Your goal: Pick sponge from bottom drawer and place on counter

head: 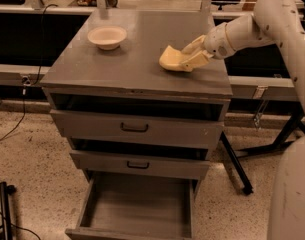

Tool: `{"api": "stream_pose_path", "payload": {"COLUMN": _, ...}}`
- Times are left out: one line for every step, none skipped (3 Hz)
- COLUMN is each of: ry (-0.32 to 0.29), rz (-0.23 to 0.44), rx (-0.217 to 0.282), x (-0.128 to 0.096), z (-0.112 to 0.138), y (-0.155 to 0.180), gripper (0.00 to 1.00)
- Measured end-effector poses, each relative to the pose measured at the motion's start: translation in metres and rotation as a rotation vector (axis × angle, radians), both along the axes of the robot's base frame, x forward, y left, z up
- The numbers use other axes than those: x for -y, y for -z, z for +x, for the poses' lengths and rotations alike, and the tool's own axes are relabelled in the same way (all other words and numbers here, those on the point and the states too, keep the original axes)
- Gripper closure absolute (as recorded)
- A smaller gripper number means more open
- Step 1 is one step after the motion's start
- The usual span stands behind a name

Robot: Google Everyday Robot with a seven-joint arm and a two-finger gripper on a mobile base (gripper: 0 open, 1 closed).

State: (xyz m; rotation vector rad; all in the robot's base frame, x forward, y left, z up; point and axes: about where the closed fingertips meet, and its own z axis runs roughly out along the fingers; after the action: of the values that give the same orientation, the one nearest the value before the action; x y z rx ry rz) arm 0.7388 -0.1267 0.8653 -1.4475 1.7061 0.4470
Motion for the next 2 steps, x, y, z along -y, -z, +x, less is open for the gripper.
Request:
{"api": "stream_pose_path", "payload": {"ry": -0.001, "rz": 0.003, "rx": -0.001, "x": -0.002, "z": 0.0015, "y": 0.0002, "gripper": 0.28}}
{"api": "stream_pose_path", "payload": {"ry": -0.005, "rz": 0.004, "rx": -0.004, "x": -0.0049, "z": 0.0021, "y": 0.0022, "gripper": 0.05}}
